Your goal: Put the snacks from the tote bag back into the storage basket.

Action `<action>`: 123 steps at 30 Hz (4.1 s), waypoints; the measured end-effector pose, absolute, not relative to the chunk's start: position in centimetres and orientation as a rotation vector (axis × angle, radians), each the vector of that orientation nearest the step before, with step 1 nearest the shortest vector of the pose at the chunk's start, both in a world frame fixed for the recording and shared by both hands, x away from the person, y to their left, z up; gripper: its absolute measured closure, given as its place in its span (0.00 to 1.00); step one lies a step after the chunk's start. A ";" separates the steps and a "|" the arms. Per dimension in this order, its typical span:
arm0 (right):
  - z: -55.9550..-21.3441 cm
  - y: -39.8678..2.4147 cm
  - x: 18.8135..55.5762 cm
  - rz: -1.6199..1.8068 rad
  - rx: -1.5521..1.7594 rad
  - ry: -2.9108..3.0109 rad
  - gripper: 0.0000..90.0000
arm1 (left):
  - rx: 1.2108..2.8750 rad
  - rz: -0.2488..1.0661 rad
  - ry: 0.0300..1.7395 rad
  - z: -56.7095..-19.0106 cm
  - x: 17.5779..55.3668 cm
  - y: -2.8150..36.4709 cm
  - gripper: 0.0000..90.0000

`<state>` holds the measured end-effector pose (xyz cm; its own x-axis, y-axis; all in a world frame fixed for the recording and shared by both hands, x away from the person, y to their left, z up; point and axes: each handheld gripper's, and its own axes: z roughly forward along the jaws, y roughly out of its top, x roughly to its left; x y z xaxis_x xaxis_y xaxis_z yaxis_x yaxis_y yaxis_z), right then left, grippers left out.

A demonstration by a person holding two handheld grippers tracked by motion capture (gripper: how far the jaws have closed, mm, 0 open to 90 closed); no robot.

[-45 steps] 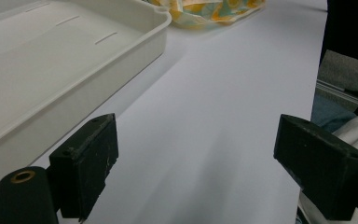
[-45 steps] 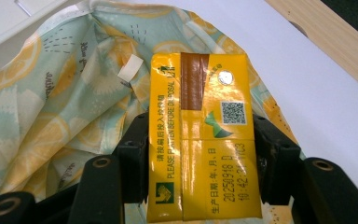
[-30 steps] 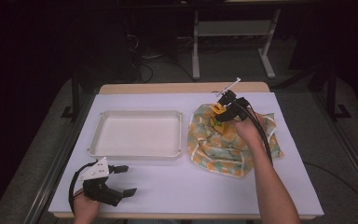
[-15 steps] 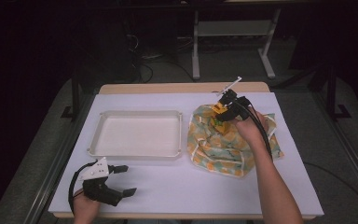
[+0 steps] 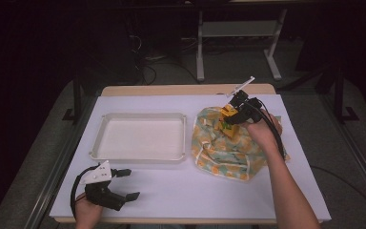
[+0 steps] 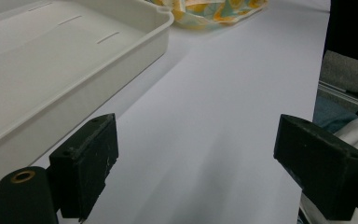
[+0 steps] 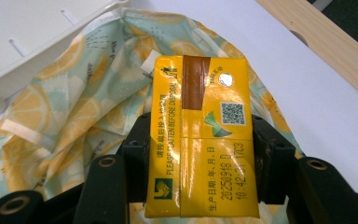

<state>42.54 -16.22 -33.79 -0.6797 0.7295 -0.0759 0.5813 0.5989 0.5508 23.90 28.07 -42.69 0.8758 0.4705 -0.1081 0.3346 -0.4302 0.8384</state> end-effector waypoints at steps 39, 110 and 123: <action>-29.4 -15.6 39.8 0.823 0.912 2.632 0.55 | 2.056 0.178 0.588 -42.7 23.9 28.1 0.15; -26.4 -8.8 38.1 0.941 0.565 2.736 0.55 | 2.053 0.171 0.594 -42.7 23.9 28.3 0.15; -26.5 -7.4 38.2 0.951 0.501 2.766 0.55 | 2.053 0.179 0.591 -42.7 24.0 28.5 0.15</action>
<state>38.20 -7.42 -26.52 -0.9284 0.3676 -0.0541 0.2566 0.7397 0.6221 23.98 28.47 -42.65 0.8722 0.4770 -0.1083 0.3366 -0.4248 0.8404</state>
